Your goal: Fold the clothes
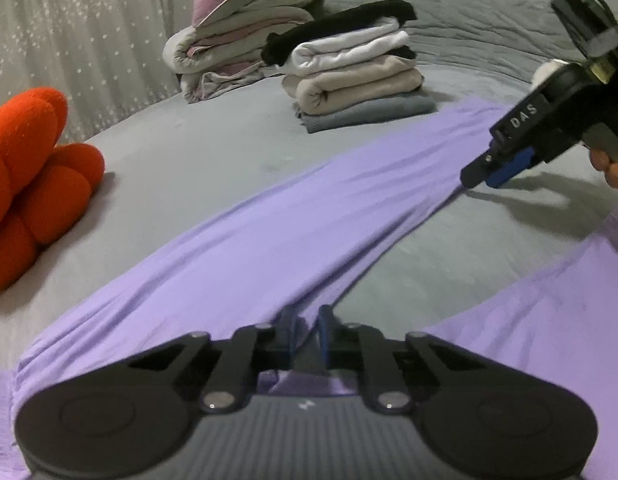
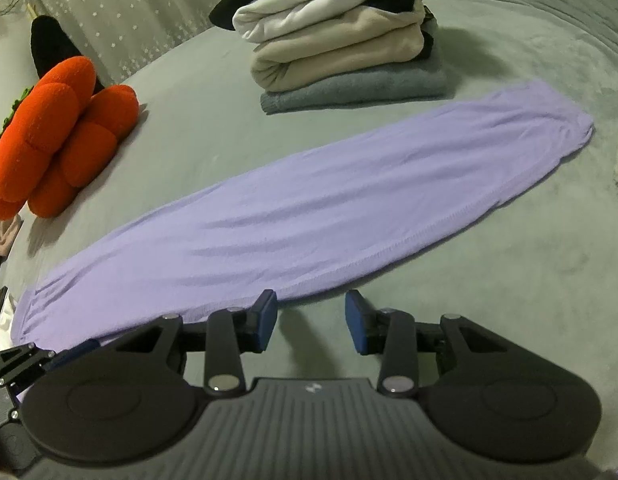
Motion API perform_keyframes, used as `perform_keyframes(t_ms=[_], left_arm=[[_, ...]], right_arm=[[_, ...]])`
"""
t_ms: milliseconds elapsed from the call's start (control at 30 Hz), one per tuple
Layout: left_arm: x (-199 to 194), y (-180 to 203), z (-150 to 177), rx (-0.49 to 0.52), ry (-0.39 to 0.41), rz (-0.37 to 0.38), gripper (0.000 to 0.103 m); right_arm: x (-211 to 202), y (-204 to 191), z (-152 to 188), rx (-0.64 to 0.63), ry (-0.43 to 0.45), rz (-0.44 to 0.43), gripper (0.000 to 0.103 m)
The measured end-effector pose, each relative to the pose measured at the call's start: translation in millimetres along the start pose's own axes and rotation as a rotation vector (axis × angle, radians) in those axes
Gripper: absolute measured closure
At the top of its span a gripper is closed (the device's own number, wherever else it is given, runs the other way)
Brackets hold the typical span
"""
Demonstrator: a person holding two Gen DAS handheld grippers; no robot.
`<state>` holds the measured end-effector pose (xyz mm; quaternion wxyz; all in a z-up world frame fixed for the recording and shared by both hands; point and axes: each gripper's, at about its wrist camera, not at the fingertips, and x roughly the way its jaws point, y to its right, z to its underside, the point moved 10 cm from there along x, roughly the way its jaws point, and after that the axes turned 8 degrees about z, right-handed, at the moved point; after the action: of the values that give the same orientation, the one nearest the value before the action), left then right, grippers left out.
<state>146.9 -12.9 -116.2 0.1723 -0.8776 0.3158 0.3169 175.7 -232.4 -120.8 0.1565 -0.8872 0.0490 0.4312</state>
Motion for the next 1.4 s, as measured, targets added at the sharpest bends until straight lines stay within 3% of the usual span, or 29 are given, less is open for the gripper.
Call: perform_keyframes(t_ms=[100, 300, 500, 567, 700, 800, 900, 1133, 1400], left_arm=[[0.2, 1.1, -1.7, 0.000, -0.004, 0.006, 0.102], [-11.7, 0.8, 1.1, -0.021, -0.030, 0.092, 0.102], [-6.8, 4.3, 6.0, -0.020, -0.069, 0.117, 0.098], [-10.0, 1.7, 4.0, -0.056, -0.055, 0.142, 0.089], [-14.2, -9.7, -2.8, -0.157, 0.011, 0.158, 0.048], [-15.3, -17.4, -6.6, -0.208, 0.066, 0.129, 0.027], [-12.0, -23.9, -4.1, -0.215, 0.091, 0.064, 0.016], [6.9, -30.2, 13.3, -0.248, 0.031, -0.043, 0.003], [1.2, -22.3, 9.7, -0.336, 0.036, -0.012, 0.001]], right_arm=[[0.8, -0.4, -1.7, 0.005, 0.007, 0.003, 0.063], [-4.4, 1.2, -3.6, -0.012, 0.018, 0.031, 0.065], [-10.3, -0.8, -9.9, -0.048, 0.082, 0.082, 0.061], [-14.3, -5.4, -12.9, -0.079, 0.121, 0.088, 0.060], [-15.4, -17.5, -13.9, -0.162, 0.175, 0.100, 0.054], [-9.6, -27.4, -11.9, -0.217, 0.195, 0.098, 0.051], [-2.9, -36.0, -9.6, -0.270, 0.219, 0.107, 0.042], [17.4, -33.0, -3.2, -0.327, 0.225, 0.180, 0.022], [6.8, -34.1, 1.0, -0.330, 0.214, 0.189, 0.013]])
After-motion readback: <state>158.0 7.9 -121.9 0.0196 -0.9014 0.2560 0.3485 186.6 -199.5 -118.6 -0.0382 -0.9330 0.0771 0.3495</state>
